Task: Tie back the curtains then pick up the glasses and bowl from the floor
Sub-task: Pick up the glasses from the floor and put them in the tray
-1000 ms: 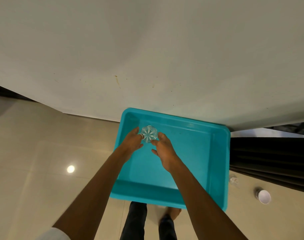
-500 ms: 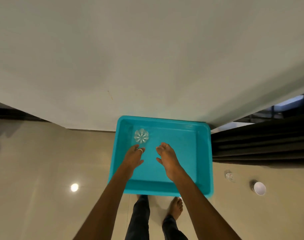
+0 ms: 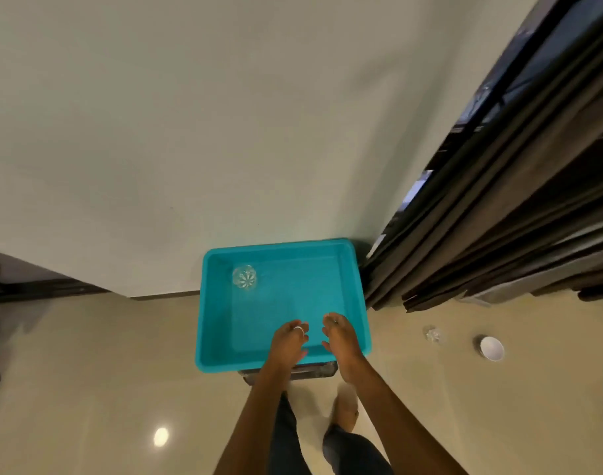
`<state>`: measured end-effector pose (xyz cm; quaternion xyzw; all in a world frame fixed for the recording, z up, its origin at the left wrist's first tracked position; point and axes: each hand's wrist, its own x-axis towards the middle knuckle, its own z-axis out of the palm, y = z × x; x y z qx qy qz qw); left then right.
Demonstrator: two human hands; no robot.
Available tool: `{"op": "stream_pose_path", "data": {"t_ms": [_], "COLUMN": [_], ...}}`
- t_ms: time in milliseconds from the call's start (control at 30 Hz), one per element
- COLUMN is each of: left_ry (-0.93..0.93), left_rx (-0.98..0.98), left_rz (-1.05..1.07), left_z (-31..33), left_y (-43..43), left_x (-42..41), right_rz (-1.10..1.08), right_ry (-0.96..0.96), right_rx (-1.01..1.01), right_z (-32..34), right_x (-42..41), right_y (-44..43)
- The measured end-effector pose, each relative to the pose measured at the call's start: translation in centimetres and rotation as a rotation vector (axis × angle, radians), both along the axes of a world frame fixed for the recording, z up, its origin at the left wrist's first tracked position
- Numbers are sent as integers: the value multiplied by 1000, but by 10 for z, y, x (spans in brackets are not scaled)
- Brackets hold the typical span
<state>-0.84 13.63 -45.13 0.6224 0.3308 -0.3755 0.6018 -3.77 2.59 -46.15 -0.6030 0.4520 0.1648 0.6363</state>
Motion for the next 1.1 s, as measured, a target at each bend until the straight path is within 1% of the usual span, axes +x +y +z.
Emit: {"op": "stream_pose_path", "data": {"t_ms": [167,300,500,633,767,867,1000,1100], "left_ry": [-14,-72,-133,-169,-153,-117,-149,-178], "left_rx": [2,-12,-44,-48,-24,-64,-83,-75], "left_rz": [-28,-115,-227,-270,-319,-364,-440,-471], "left_z": [17,30,51,58,59,60,63,68], "left_y": [-48,-75,-101,-120,-137,-148,-164,-180], "left_x": [-48,-73,-88,-103,-129,-141,-151,-159], "right_rz": [-98,-211,-198,-232,-243,-250,-368,-408], "right_ry": [-25,-73,-70,-96,-70,-60,-79,-97], "right_rx": [-31,-34,-97,-143,-205,-231,-230,-211], "right_z": [14,29,39,51,47,43,37,35], "right_x": [-45,-87,-123,-144,-179,-205,-225,-231], "right_y": [-30,-56,-84,-96,-94,-102,-128,-146]}}
